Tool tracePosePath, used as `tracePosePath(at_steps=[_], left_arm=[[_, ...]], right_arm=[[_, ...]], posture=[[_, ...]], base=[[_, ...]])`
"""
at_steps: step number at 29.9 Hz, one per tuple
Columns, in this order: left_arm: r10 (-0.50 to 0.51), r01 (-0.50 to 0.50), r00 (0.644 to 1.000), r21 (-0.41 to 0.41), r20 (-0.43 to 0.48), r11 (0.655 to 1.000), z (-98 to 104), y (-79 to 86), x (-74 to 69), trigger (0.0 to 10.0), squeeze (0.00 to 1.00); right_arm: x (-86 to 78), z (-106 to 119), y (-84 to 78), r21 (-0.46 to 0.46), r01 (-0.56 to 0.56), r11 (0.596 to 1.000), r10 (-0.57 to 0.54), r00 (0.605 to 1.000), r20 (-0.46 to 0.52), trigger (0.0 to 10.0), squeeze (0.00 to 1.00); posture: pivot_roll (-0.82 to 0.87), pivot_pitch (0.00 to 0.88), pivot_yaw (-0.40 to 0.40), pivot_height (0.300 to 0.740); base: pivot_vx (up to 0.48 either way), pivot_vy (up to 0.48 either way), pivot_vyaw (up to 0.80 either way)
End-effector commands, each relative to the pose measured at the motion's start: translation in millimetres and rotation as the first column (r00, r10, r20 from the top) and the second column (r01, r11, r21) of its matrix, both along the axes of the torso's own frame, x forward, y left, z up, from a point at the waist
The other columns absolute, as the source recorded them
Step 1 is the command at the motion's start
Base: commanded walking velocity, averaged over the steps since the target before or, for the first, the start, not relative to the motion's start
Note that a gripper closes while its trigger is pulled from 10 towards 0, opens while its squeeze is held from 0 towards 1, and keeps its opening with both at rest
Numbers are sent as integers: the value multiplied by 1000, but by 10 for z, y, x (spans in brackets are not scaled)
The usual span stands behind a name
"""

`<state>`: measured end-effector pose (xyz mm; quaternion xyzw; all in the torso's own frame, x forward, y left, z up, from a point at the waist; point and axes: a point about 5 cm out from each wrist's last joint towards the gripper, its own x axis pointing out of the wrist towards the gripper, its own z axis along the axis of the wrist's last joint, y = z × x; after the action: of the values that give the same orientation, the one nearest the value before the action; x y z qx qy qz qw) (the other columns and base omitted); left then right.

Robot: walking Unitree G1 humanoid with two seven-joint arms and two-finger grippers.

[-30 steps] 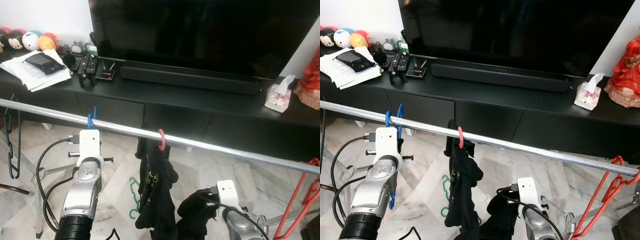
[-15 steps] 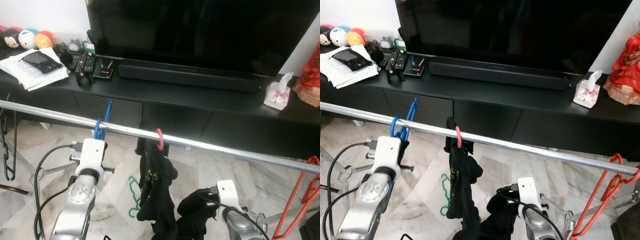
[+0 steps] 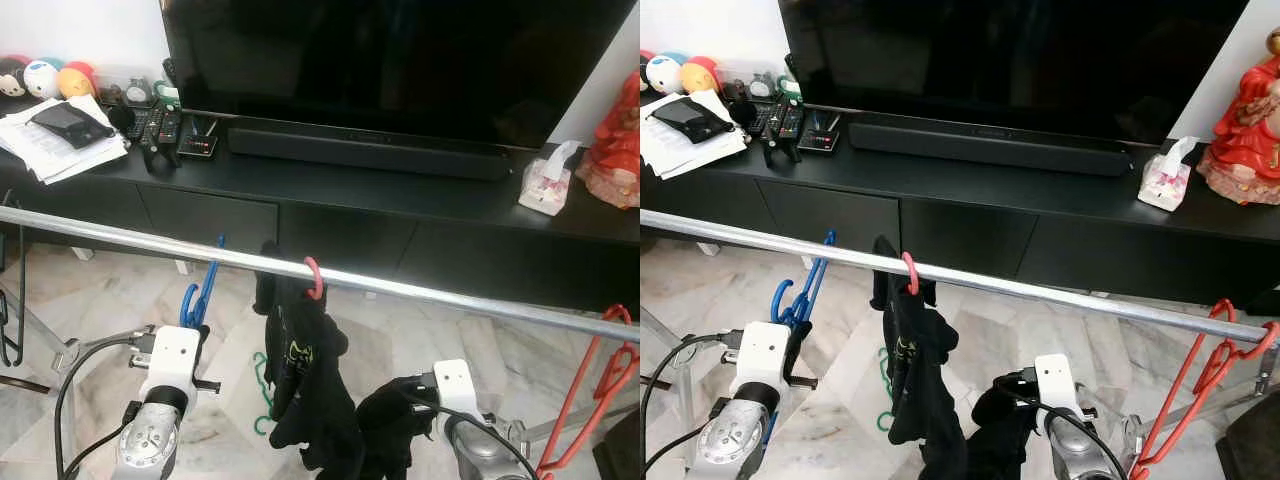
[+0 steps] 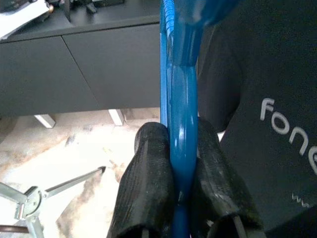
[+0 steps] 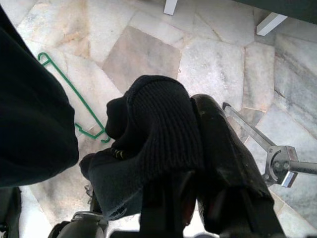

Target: Hang hanger

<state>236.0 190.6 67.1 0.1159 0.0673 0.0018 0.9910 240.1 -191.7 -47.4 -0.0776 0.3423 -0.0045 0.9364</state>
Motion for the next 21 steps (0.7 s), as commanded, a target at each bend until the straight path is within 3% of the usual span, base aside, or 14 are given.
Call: tracePosePath(at_steps=[1,21], left_arm=[[-3,3,1000,-23,7,1000,-24,-27,7,10000,0],[-25,25,1000,-49,14,998,-69,-96,20,10000,0]], right_arm=[[23,28,-43,-7,7,1000,-7,1000,18,10000,0],[25,41,-79,-2,14,1000,-14,999,34,10000,0]], posture=[[-19,84,-114,740],[-33,62,-101,740]], base=[[0,0,0],[-256,0,0]])
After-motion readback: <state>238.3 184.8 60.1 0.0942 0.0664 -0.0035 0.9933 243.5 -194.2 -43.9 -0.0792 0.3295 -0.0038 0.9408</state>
